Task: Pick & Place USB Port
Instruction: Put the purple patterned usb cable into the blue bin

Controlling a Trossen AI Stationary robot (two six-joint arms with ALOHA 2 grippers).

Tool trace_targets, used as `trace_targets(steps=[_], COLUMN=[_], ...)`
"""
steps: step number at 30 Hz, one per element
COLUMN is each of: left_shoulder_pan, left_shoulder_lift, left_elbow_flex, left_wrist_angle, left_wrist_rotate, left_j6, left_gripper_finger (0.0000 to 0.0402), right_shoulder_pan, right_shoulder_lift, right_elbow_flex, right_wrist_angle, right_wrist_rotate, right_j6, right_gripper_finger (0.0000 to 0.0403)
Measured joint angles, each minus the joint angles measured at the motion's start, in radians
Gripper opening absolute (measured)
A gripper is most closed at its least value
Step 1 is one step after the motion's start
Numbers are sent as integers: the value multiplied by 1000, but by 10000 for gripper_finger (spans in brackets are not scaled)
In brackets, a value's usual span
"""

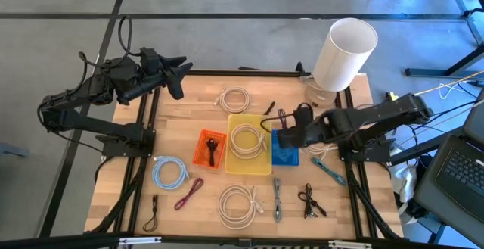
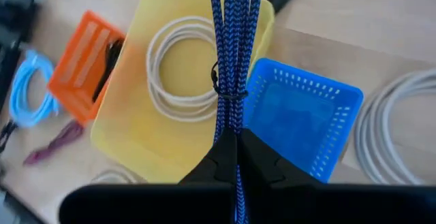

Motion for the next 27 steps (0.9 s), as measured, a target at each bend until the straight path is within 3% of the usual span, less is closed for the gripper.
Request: trace_targets(steps=[9,17,27], left_shoulder_pan=[0,0,0], left_shoulder_lift=[0,0,0], left_elbow_flex=[0,0,0], left_wrist_angle=[0,0,0], left_wrist_rotate=[0,0,0], left_j6=[0,0,0], left_gripper_finger=[158,158,158], right_shoulder_pan=[23,27,38], right_shoulder_lift=[178,308,438], right_elbow_flex=[0,0,0], right_wrist_angle=[0,43,32], right_wrist_rotate=[30,-32,-24], right_j6=[158,198,282], right_gripper_finger=[0,0,0])
